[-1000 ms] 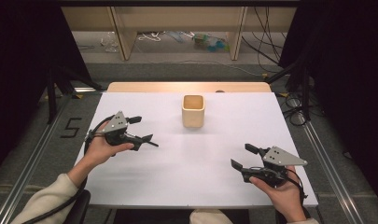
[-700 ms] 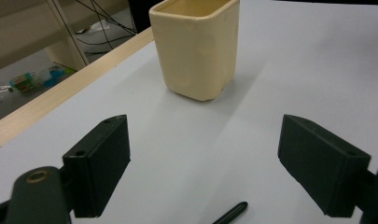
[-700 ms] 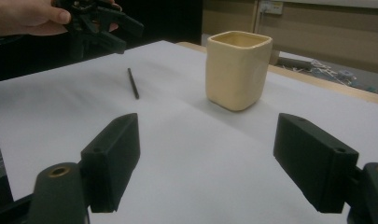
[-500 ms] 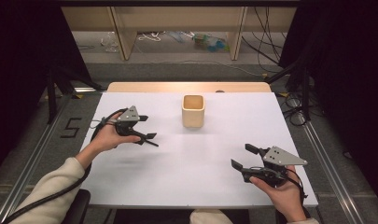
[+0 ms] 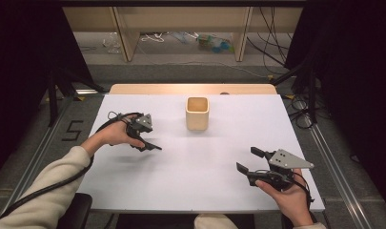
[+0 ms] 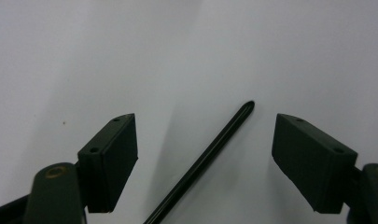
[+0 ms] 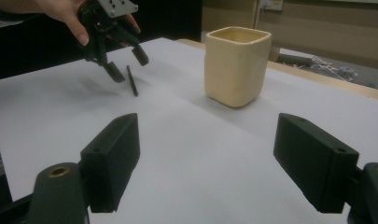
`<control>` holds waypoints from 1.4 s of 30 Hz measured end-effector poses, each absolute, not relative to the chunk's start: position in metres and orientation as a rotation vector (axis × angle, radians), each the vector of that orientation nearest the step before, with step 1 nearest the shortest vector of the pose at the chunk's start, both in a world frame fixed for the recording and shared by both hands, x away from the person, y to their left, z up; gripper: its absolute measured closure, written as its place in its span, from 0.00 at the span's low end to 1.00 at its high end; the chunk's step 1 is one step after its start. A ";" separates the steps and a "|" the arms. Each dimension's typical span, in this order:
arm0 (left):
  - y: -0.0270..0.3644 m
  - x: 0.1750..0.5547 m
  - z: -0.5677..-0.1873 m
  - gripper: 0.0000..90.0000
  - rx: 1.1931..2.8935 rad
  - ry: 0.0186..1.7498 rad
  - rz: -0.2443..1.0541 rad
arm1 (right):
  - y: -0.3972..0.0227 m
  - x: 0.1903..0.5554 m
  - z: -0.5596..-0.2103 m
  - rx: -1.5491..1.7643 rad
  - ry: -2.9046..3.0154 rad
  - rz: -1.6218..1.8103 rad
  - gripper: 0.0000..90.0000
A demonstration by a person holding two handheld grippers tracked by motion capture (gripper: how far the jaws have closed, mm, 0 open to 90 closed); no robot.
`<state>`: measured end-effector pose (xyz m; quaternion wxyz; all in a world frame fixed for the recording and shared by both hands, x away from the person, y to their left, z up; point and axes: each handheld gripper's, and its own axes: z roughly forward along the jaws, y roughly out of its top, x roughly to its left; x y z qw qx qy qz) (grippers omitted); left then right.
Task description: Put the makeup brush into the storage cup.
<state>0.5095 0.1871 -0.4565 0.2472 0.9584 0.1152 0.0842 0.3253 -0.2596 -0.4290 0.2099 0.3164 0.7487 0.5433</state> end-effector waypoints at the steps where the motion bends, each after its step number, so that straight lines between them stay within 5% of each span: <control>1: 0.187 0.511 -0.457 0.27 2.624 0.313 0.222 | -0.260 0.325 -0.429 0.879 2.082 1.509 0.27; 24: 0.176 0.525 -0.467 0.33 2.834 0.215 0.046 | -0.260 0.327 -0.430 0.858 2.068 1.511 0.27; 42: 0.170 0.527 -0.459 0.77 2.941 0.135 0.003 | -0.260 0.328 -0.430 0.848 2.071 1.521 0.27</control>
